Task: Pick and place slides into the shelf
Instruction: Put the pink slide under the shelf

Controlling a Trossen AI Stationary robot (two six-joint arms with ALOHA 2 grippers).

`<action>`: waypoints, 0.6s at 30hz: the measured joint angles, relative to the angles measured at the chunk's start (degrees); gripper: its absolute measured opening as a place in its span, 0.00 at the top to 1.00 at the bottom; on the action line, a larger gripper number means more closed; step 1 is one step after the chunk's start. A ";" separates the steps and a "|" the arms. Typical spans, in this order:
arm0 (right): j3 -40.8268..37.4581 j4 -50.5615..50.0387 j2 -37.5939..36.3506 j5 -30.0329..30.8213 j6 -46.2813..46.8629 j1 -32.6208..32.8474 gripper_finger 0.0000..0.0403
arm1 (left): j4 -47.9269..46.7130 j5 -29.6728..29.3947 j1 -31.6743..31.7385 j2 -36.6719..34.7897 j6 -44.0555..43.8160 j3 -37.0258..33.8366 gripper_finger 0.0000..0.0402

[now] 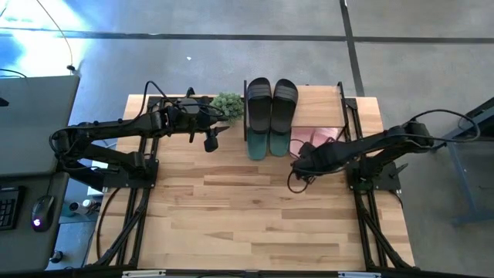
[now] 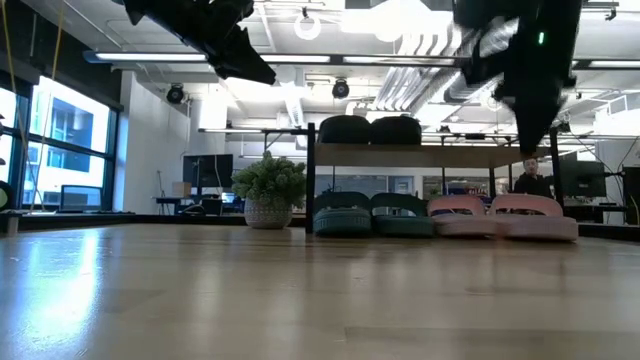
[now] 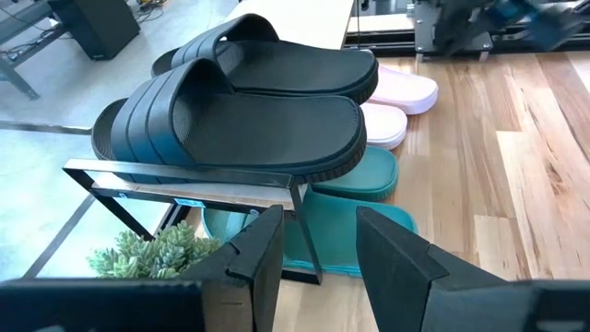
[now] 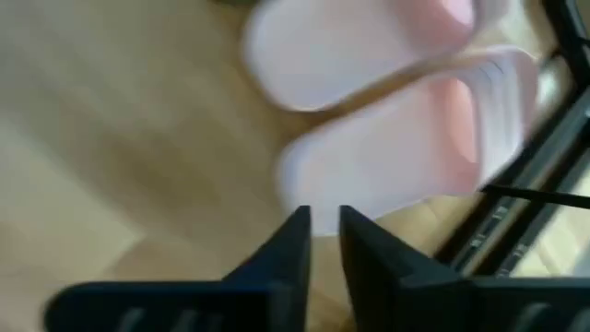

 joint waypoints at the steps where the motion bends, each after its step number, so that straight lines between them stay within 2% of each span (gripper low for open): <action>1: 1.55 -0.45 -0.20 -0.84 0.00 0.97 0.88 | 0.00 0.00 -0.02 0.00 0.00 0.00 0.70; 4: 5.03 -1.29 -1.76 -2.34 0.87 3.86 0.98 | 0.00 0.00 -0.02 0.00 0.00 0.00 0.70; 9: 4.34 -1.43 -7.03 -0.65 9.44 9.71 0.99 | 0.00 0.00 -0.02 0.00 0.00 0.00 0.70; 13: -4.30 2.22 -12.45 3.95 21.21 18.52 1.00 | 0.00 0.00 -0.02 0.00 0.00 0.00 0.70; 18: -18.11 18.16 -15.13 6.80 30.28 26.25 1.00 | 0.00 0.00 0.00 0.00 0.00 0.00 0.70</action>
